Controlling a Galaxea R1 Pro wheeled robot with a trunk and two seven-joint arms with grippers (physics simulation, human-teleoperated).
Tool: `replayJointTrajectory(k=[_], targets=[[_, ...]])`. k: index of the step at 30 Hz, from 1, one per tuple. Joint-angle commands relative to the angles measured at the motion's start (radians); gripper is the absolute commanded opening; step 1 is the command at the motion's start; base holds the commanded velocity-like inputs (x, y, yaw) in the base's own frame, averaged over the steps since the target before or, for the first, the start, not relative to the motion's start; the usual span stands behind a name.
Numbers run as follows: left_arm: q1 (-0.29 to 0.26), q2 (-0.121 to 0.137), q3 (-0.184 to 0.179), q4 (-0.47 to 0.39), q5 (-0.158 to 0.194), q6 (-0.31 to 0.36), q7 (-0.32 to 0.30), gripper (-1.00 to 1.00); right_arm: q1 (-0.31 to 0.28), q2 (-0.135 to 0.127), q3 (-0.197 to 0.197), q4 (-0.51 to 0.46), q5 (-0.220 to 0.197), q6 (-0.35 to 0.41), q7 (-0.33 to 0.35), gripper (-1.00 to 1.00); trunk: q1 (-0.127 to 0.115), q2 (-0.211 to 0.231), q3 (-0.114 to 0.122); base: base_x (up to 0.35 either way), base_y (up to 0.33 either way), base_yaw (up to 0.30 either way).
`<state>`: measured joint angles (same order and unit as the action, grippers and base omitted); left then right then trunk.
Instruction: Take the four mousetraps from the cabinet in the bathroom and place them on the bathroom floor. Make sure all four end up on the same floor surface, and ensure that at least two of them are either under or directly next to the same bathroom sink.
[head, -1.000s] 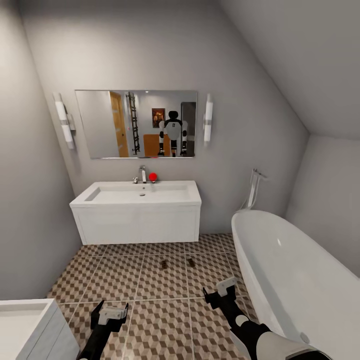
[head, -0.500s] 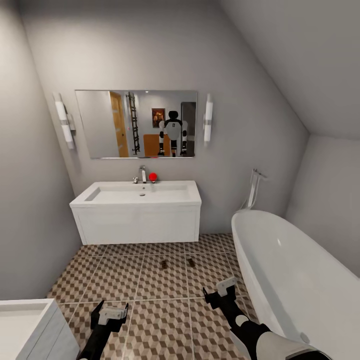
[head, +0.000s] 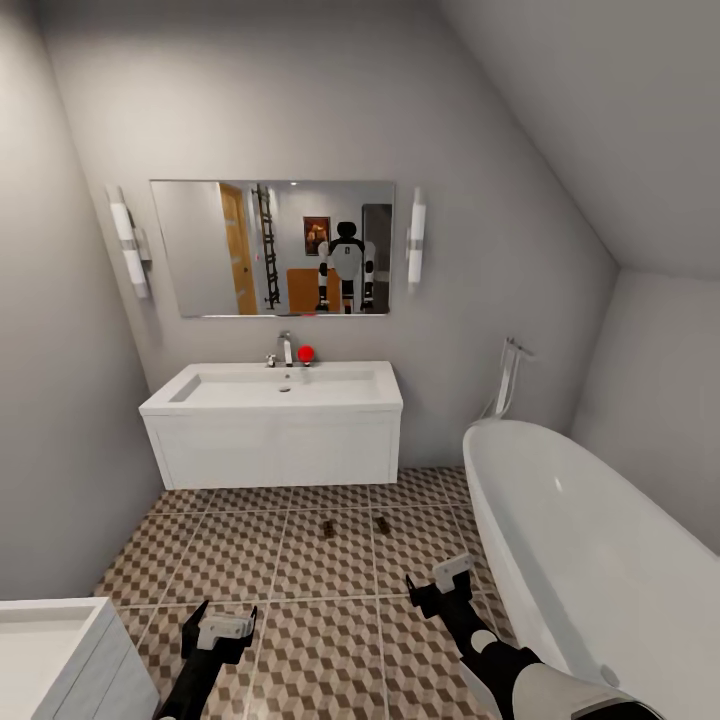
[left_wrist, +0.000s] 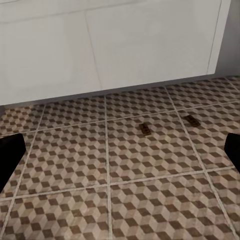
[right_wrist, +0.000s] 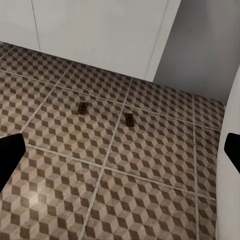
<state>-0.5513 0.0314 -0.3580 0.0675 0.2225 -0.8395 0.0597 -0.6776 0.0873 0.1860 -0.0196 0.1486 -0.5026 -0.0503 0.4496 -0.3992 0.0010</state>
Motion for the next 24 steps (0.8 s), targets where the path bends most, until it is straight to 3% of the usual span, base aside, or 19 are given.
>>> replayJointTrajectory(k=[1,9,13,14,24], targets=[[-0.001,-0.001,-0.009,0.003,0.001,-0.005,0.006,1.00,0.000,0.000,0.001,0.001,0.008,-0.002,-0.005,1.00,0.000,-0.001,0.000,0.000,0.000,0.000],[-0.001,-0.001,-0.009,0.003,0.001,-0.006,0.006,1.00,0.000,0.000,0.001,0.001,0.008,-0.002,-0.006,1.00,0.000,-0.001,0.000,0.000,0.000,0.000],[-0.001,-0.017,-0.010,0.003,0.001,-0.004,0.007,1.00,0.000,0.000,0.001,0.001,0.008,-0.002,-0.006,1.00,0.000,-0.001,0.000,0.000,0.000,0.000],[0.006,-0.026,-0.010,0.005,0.001,-0.002,0.010,1.00,0.000,0.000,0.001,0.001,0.008,-0.001,-0.008,1.00,0.000,-0.001,0.000,0.000,0.000,0.000],[0.061,-0.026,-0.009,0.006,0.003,-0.001,0.012,1.00,0.020,-0.002,0.000,0.001,0.008,0.002,-0.012,1.00,0.000,-0.001,0.000,0.000,0.000,0.000]])
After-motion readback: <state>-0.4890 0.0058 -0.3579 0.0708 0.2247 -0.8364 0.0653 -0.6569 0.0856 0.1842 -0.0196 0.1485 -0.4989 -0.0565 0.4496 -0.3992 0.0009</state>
